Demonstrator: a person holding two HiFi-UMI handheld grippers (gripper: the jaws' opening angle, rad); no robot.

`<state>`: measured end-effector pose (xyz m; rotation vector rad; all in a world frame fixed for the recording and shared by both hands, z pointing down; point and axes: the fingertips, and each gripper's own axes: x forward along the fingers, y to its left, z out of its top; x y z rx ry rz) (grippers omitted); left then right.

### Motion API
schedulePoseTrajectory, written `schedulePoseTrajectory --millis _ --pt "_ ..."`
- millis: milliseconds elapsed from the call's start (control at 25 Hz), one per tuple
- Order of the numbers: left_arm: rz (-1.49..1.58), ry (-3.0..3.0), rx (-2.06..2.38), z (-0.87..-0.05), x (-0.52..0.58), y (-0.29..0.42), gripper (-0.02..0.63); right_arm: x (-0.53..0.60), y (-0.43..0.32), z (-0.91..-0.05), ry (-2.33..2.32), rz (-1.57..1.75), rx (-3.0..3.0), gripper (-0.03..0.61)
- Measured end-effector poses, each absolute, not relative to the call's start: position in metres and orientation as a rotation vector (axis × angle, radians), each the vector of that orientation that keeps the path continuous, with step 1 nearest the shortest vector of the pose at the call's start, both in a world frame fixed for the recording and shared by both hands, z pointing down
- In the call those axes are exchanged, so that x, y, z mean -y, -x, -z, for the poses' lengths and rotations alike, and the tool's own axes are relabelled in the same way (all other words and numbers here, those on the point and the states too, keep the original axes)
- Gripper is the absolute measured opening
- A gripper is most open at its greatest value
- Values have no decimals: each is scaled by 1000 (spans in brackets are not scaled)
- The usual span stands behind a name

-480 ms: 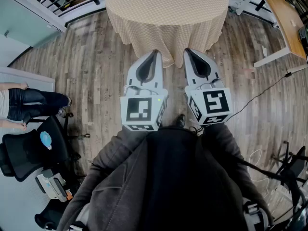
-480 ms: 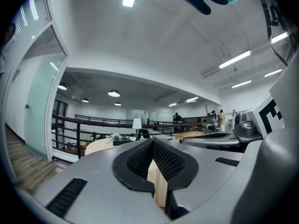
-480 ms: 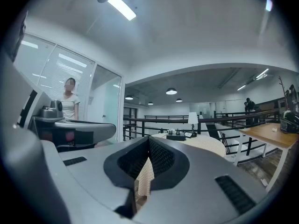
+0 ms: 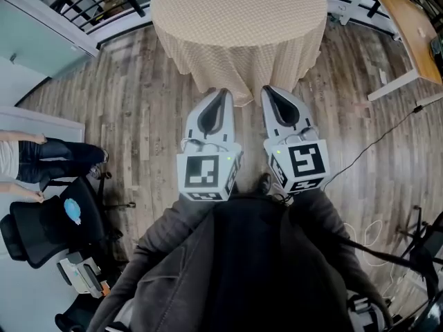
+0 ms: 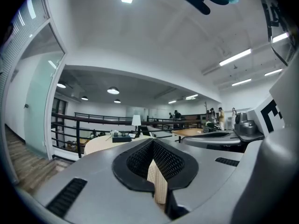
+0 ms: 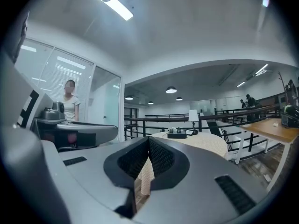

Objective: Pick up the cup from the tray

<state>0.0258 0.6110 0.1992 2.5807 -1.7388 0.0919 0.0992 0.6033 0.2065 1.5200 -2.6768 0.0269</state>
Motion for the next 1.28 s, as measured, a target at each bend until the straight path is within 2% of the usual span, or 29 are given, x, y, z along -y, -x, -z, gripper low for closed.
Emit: schedulePoseTrajectory --millis 640,960,1280 --pt "-224 -2593 1715 -212 -601 -112 5 -584 -193 -217 -1603 -131 2707 9" --pt "-272 -2518 1755 -230 -579 -91 5 -553 -192 -237 -1621 -211 2684 9" --pt "-205 -2508 1701 -244 -514 -64 5 -495 -158 -247 -1600 -206 2635 9"
